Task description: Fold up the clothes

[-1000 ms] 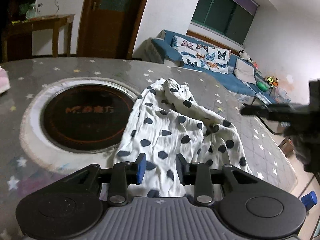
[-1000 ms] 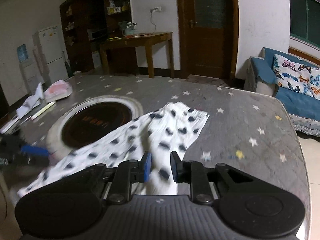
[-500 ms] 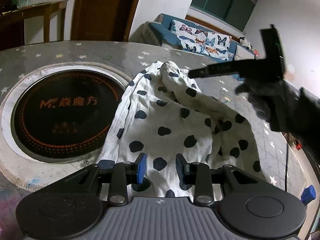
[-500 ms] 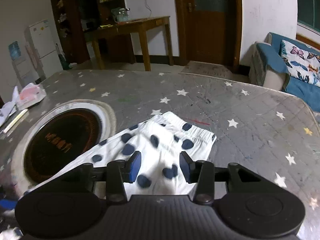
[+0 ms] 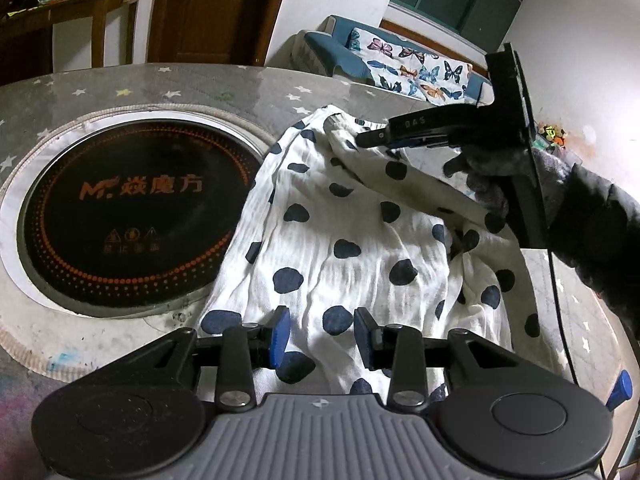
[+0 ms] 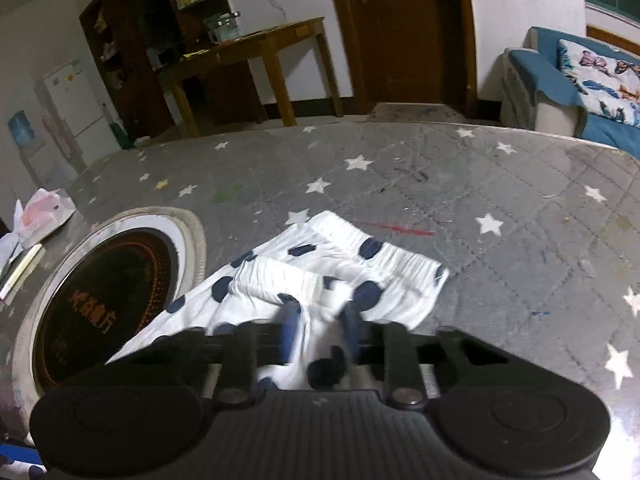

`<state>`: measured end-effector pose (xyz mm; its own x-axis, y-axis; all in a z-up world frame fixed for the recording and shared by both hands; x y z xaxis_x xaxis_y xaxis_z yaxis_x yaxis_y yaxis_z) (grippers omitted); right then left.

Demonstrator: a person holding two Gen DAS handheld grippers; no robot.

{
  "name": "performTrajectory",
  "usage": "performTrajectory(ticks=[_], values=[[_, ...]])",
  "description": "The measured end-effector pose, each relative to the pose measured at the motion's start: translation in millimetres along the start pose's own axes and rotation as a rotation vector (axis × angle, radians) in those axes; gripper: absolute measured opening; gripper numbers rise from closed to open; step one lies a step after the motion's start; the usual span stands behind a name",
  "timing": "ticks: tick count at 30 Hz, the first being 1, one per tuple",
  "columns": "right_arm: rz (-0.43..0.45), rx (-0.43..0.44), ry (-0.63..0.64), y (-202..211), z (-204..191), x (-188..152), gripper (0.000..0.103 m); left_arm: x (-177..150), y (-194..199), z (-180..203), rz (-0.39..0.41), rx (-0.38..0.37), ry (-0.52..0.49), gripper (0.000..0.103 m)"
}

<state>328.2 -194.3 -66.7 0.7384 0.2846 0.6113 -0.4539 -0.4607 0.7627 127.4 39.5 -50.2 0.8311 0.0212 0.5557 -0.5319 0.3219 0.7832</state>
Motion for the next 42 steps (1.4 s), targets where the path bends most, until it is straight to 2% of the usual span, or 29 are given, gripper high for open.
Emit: performTrajectory(ticks=[1,4,12,20,27,30,32,33,36,39,42], values=[[0.011,-0.013,0.006,4.4,0.4,0.2,0.007,-0.2,0.0,0.4,0.002,0.002,-0.003,0.038],[0.043,-0.051,0.021,20.0,4.3,2.6,0.005,-0.6,-0.7,0.6,0.009,0.007,-0.011,0.038],[0.130,-0.241,0.036,91.3,34.6,8.8,0.005,-1.0,-2.2,-0.8,0.021,0.014,-0.017,0.038],[0.064,-0.411,-0.008,107.4,69.3,-16.9,0.005,-1.8,-3.4,-2.4,0.029,0.015,-0.017,0.038],[0.008,-0.553,-0.046,122.2,98.0,-39.2,0.013,-2.8,-1.2,-2.5,0.037,0.046,-0.028,0.039],[0.030,-0.423,-0.023,115.0,71.4,-31.2,0.016,-4.7,6.3,-3.8,0.053,0.067,-0.031,0.040],[0.034,-0.322,0.001,105.2,48.6,-24.4,0.020,-7.2,15.5,-4.9,0.077,0.092,-0.039,0.047],[0.025,-0.282,0.016,95.4,36.0,-20.1,0.026,-8.9,20.1,-5.4,0.088,0.108,-0.044,0.048],[-0.002,-0.164,0.061,66.0,-1.8,-7.5,0.027,-14.9,31.4,-7.2,0.109,0.151,-0.061,0.052],[-0.047,-0.118,0.091,30.5,-31.3,3.9,0.029,-21.3,38.1,-13.3,0.114,0.185,-0.060,0.053],[-0.094,-0.110,0.102,0.3,-46.4,10.6,0.033,-27.7,42.4,-20.8,0.107,0.191,-0.045,0.053]])
Point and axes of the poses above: each gripper's, at about its wrist camera, not at the fingertips, and y roughly against the way its jaws point, z to its right, x to its top, the point moved 4 cm from there along -y, roughly the way its jaws point, and after that the axes turned 6 degrees about -z, right-handed, at the moved point
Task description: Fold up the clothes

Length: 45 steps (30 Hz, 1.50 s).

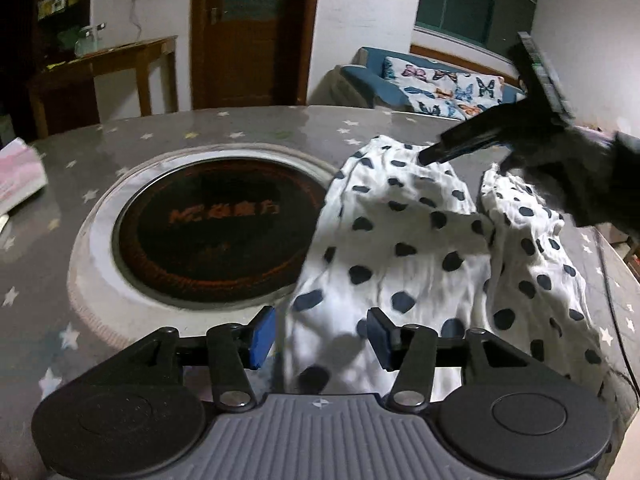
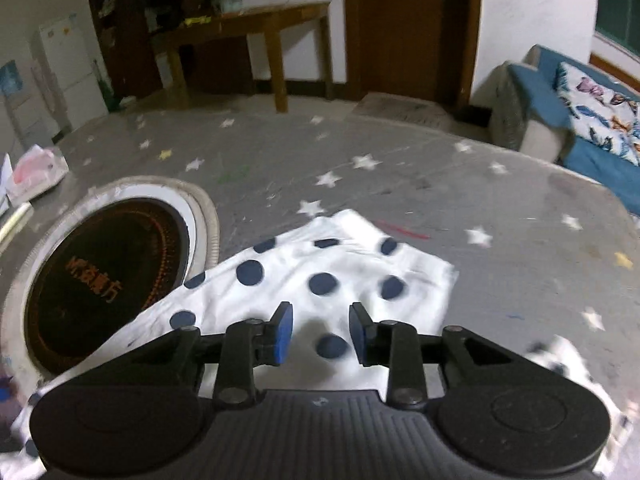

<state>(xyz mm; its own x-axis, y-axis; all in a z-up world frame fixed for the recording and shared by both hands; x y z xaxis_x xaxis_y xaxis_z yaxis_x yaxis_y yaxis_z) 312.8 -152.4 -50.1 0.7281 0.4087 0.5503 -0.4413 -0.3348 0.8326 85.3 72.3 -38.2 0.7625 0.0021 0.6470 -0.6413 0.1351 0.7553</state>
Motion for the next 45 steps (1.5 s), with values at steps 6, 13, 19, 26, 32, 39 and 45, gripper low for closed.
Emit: performTrajectory(ticks=[6,13,19,26,32,39,45], values=[[-0.034,-0.034,0.015,-32.3,-13.6,15.8,0.039,-5.2,-2.2,-8.2,-0.008,-0.028,0.011,0.042],[-0.006,-0.024,0.007,-58.7,-29.0,45.3,0.041,-10.6,-5.4,-17.3,-0.017,-0.062,0.024,0.008],[0.016,0.046,0.021,-91.3,-68.5,88.3,0.041,-12.3,6.4,-37.3,0.008,-0.029,0.086,0.007],[0.036,0.168,0.083,-104.5,-122.5,113.1,0.043,-17.1,24.7,-55.0,0.015,0.036,0.144,0.007],[0.069,0.171,0.105,-68.9,-112.7,112.2,0.043,-14.8,33.9,-55.2,0.024,0.065,0.129,0.020],[0.069,0.019,0.018,3.8,-23.7,69.6,0.043,3.3,41.3,-30.7,0.092,-0.022,0.071,0.036],[-0.007,-0.118,-0.125,44.3,65.2,-6.2,0.043,4.4,27.9,28.4,0.072,-0.181,-0.035,0.036]])
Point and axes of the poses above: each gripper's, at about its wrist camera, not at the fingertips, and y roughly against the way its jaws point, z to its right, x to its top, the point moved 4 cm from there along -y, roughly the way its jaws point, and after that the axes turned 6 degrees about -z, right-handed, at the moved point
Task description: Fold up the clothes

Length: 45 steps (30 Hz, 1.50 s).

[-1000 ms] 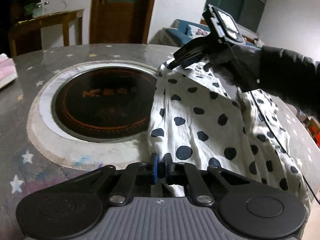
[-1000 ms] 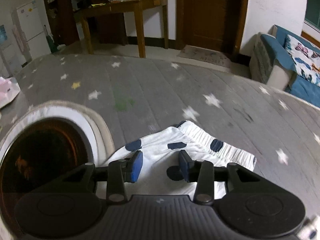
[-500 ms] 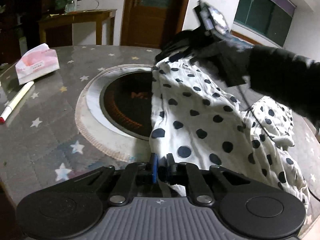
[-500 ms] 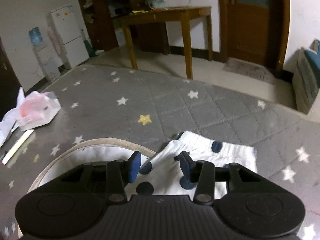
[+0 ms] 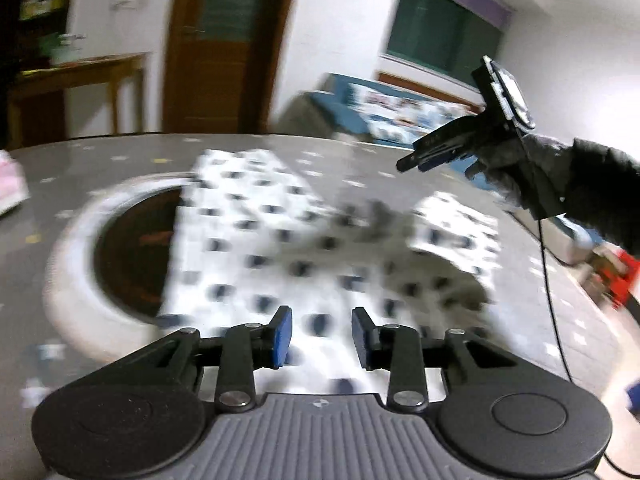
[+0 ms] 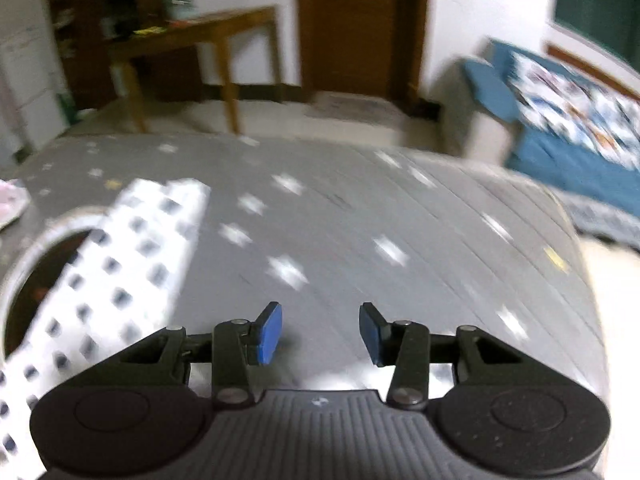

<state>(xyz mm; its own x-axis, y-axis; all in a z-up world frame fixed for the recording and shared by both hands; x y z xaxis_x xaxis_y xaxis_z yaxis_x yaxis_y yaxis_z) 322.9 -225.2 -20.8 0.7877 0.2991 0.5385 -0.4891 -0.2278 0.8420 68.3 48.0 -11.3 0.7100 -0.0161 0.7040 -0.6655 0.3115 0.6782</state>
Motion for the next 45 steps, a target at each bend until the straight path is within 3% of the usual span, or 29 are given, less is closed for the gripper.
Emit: performTrajectory(ticks=[6,11,20,29,34,39,45], values=[[-0.053,-0.028,-0.109,3.5,51.2,-51.9,0.043,-5.6,-34.7,50.7,-0.085,-0.152,-0.103,0.036],[-0.075,-0.034,-0.124,-12.2,63.6,-58.8,0.043,-13.6,-54.4,75.9,-0.147,-0.209,-0.186,0.036],[-0.015,-0.088,-0.041,-49.3,46.0,-21.5,0.043,-31.8,-61.9,88.8,-0.224,-0.320,-0.247,0.036],[0.045,-0.111,-0.008,-83.2,31.6,23.6,0.046,-45.6,-59.3,103.0,-0.235,-0.448,-0.304,0.036],[0.049,-0.112,-0.012,-79.9,34.2,24.7,0.047,-45.4,-56.7,101.7,-0.219,-0.444,-0.283,0.036],[0.048,-0.073,0.034,-50.2,26.2,1.7,0.049,-33.4,-43.9,93.1,-0.150,-0.397,-0.271,0.038],[0.049,0.017,0.087,-14.5,2.1,-41.6,0.051,-15.0,-31.2,56.7,-0.076,-0.236,-0.183,0.043]])
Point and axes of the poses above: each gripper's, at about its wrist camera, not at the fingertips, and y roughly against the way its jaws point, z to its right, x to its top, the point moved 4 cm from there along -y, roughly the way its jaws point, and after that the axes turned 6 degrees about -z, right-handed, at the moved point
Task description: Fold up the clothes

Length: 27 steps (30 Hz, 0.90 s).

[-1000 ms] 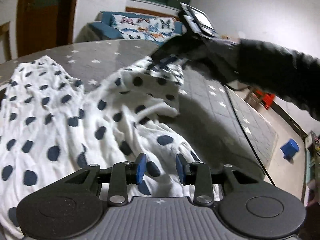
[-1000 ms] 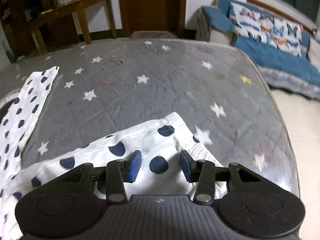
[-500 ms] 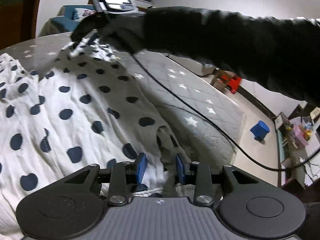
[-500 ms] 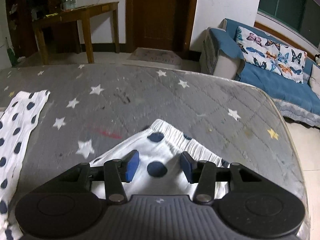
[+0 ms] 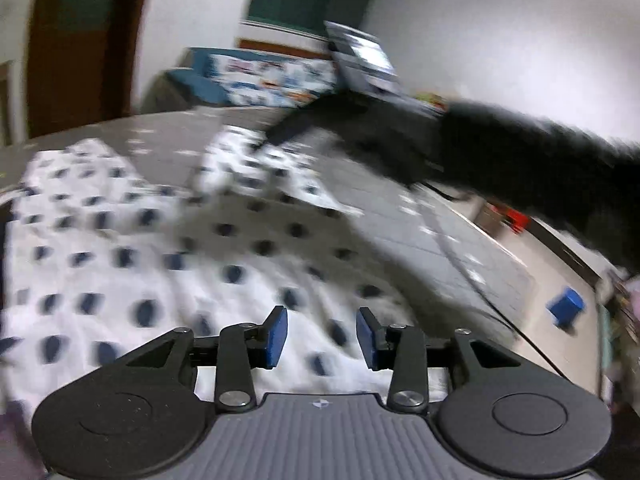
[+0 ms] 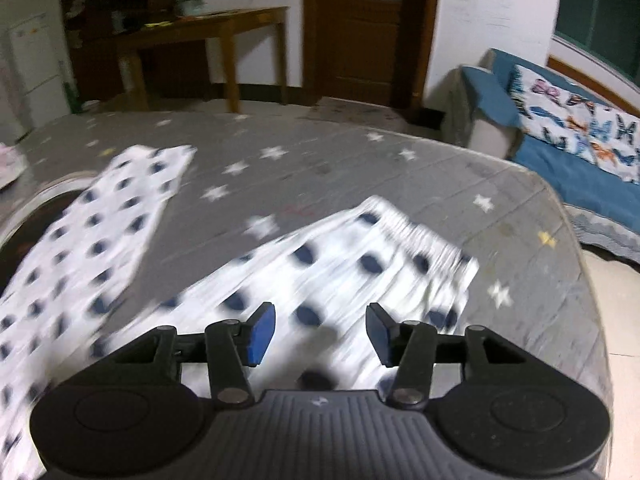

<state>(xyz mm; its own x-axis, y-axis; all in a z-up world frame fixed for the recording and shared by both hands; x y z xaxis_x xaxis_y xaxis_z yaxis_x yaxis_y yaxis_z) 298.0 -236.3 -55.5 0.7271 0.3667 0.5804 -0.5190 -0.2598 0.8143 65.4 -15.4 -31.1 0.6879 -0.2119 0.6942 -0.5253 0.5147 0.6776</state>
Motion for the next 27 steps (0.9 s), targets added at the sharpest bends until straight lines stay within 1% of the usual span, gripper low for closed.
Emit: performTrajectory(ticks=[5,7,9,11,15,21,26,27], values=[[0.001,0.081,0.033,28.2,-25.5,-33.8,0.051,3.3,11.9,-39.2,0.026,0.151,0.106,0.043],[0.001,0.111,0.046,39.1,-35.2,-47.2,0.051,4.0,13.7,-55.7,0.031,0.193,0.154,0.043],[0.000,0.106,0.055,42.6,-37.1,-57.3,0.051,2.7,16.3,-71.7,0.036,0.222,0.204,0.043],[-0.001,0.100,0.063,46.1,-39.1,-67.4,0.051,-0.8,16.3,-86.7,0.035,0.240,0.251,0.041],[-0.004,0.089,0.081,53.0,-42.9,-87.6,0.051,-15.7,17.7,-106.5,0.004,0.275,0.314,0.041],[-0.007,0.072,0.107,63.4,-48.6,-117.7,0.053,-32.7,29.4,-107.9,0.011,0.286,0.304,0.034],[0.004,0.018,0.126,76.2,-50.7,-127.0,0.053,-39.5,39.0,-104.3,0.011,0.305,0.298,0.034],[0.017,0.020,0.130,81.4,-53.6,-128.3,0.053,-39.6,41.9,-102.9,0.016,0.309,0.297,0.034]])
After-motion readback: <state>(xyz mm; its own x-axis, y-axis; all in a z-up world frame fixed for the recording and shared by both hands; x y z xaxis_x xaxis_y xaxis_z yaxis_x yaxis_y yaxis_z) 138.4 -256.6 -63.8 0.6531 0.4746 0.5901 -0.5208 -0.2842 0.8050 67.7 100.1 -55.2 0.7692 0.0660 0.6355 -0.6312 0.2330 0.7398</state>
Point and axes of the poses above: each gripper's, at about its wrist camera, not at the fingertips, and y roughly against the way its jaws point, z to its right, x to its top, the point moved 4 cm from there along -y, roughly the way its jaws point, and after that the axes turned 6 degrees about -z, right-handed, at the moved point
